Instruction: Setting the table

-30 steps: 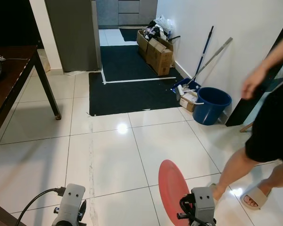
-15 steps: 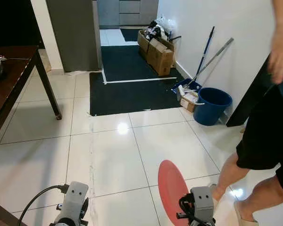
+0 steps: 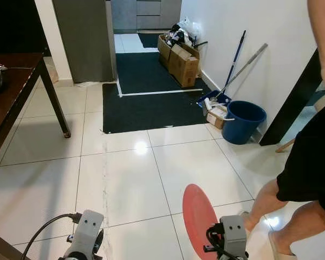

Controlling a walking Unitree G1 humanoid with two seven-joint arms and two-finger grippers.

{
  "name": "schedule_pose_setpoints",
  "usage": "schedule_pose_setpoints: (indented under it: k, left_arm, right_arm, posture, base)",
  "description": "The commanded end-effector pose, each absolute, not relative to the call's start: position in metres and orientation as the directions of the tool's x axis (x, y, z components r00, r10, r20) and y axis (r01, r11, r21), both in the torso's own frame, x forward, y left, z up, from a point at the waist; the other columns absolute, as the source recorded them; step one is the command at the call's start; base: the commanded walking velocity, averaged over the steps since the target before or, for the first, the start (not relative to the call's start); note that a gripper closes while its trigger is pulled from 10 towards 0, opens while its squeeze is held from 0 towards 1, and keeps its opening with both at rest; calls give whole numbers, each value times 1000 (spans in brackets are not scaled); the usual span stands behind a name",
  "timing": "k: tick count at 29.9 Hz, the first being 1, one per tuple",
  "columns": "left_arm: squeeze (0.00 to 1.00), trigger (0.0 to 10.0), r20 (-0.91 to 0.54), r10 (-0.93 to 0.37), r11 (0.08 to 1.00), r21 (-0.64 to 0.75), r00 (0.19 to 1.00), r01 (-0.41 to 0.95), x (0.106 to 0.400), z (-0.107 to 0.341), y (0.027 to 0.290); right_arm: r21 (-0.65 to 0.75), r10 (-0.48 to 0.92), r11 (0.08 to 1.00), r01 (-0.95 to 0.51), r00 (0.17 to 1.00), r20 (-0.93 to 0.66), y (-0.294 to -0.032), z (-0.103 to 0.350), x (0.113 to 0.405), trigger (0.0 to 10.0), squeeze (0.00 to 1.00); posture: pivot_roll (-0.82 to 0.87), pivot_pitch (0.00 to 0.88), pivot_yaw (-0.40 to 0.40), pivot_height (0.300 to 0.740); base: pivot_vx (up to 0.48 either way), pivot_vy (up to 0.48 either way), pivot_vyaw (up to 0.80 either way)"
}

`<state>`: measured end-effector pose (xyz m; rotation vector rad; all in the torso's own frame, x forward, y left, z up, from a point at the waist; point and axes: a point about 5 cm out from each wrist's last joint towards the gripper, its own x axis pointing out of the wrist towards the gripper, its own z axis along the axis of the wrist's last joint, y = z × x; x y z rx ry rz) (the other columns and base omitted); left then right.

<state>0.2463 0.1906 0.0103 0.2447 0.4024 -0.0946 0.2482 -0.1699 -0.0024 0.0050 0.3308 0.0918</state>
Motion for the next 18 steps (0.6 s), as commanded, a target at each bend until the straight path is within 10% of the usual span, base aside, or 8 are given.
schedule_pose_setpoints:
  k: [1, 18]
  left_arm:
    - [0, 10000, -422, -52, 965, 211, 905, 154, 239, 4, 190]
    - [0, 10000, -427, -109, 971, 149, 898, 189, 234, 4, 185]
  right_arm:
    - [16, 78, 997, -77, 944, -319, -173, -3, 244, 10000, 0]
    - [0, 82, 996, -86, 946, -313, -175, -2, 243, 10000, 0]
  posture:
    - [115, 91, 52, 740]
    - [102, 93, 45, 740]
  base:
    - [0, 0, 0]
    - [0, 0, 0]
